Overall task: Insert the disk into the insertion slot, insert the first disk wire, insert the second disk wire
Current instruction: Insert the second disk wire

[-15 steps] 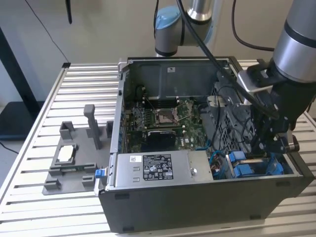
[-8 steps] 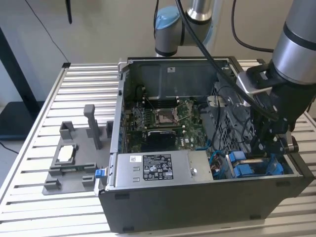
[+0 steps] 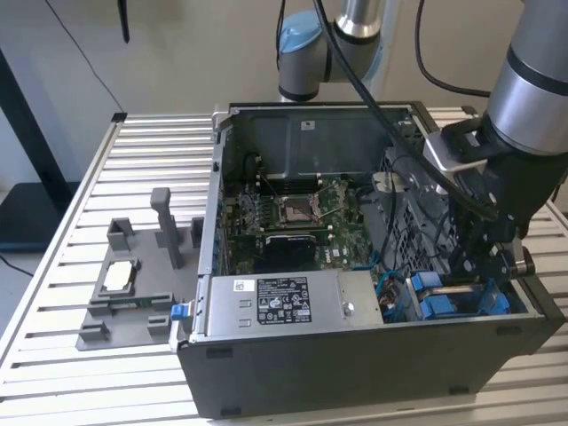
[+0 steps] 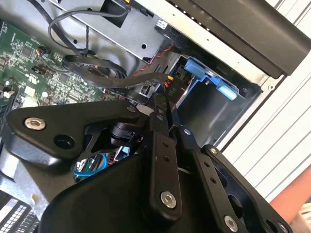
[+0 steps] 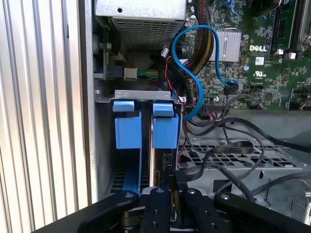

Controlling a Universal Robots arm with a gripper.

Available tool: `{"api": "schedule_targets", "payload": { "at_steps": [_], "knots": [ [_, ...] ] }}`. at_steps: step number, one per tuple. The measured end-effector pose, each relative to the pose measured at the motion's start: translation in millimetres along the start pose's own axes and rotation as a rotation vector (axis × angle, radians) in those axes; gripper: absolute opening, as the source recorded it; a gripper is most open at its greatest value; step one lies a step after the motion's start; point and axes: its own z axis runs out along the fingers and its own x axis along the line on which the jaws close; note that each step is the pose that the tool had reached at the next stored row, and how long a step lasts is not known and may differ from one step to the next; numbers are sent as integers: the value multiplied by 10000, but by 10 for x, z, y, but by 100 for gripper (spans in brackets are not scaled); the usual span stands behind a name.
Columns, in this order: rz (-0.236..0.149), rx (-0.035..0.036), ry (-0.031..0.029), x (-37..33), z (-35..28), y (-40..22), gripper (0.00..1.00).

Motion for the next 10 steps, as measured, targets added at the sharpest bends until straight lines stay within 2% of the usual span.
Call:
{"api": "schedule_targets", "payload": {
  "at_steps": [6, 10],
  "knots": [
    [4, -1, -7, 11, 12, 2, 16],
    [6, -2, -25, 10, -3, -1, 16]
  ]
}}
